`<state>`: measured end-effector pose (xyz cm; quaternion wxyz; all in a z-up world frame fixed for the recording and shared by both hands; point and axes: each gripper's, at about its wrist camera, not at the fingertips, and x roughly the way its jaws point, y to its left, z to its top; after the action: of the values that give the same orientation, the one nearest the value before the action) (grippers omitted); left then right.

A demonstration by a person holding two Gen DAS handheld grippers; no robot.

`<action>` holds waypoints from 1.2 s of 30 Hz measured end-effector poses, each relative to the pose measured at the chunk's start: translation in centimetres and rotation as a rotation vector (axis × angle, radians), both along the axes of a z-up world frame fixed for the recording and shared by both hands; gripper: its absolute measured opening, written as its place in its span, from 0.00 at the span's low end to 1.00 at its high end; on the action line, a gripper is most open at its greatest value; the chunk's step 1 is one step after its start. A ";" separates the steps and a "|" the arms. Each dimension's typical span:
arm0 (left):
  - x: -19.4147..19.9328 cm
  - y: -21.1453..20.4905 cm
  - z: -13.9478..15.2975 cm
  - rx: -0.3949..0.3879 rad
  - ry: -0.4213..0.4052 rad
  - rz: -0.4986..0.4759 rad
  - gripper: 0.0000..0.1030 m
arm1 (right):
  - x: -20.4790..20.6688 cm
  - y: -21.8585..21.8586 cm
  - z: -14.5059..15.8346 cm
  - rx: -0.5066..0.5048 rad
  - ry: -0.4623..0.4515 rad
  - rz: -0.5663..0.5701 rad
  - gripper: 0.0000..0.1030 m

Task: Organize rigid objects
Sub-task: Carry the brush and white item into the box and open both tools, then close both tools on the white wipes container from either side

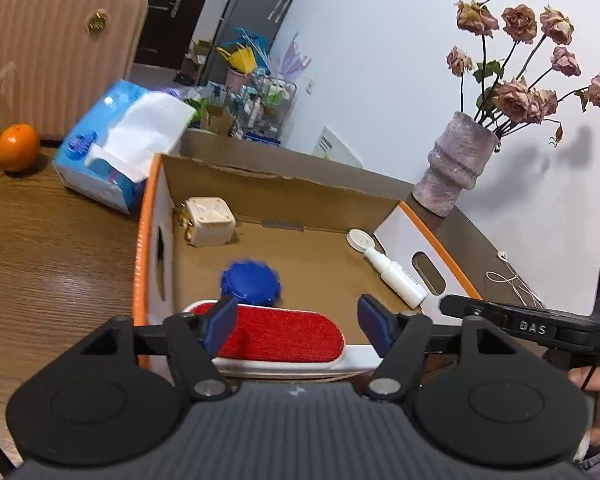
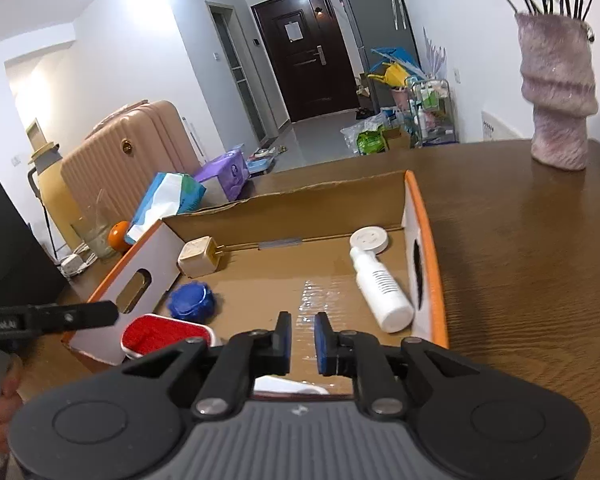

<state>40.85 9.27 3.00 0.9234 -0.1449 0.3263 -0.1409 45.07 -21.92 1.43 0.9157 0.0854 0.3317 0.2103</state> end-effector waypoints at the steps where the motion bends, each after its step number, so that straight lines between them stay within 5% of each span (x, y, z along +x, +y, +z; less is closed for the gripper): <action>1: -0.5 0.1 0.4 0.009 -0.009 0.009 0.71 | -0.4 -0.1 0.3 -0.014 -0.009 -0.009 0.22; 7: -5.0 -0.2 2.5 0.154 -0.117 0.061 0.80 | -3.8 -1.3 1.5 -0.068 -0.066 -0.046 0.32; 13: -10.4 -1.0 3.4 0.220 -0.203 0.094 0.84 | -9.1 -1.2 3.2 -0.152 -0.177 -0.078 0.54; 20: -16.6 -2.9 2.9 0.283 -0.279 0.098 0.93 | -15.6 -0.6 3.3 -0.214 -0.269 -0.074 0.63; 27: -23.0 -4.6 1.2 0.284 -0.343 0.111 0.99 | -22.5 0.7 2.2 -0.261 -0.372 -0.065 0.75; 36: -28.3 -5.0 -0.9 0.215 -0.328 0.109 1.00 | -29.6 1.0 0.4 -0.224 -0.445 -0.097 0.77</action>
<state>12.54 4.30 2.05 0.9805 -0.0381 0.1766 -0.0767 15.42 -20.91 1.87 0.9789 -0.0491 0.1388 0.1416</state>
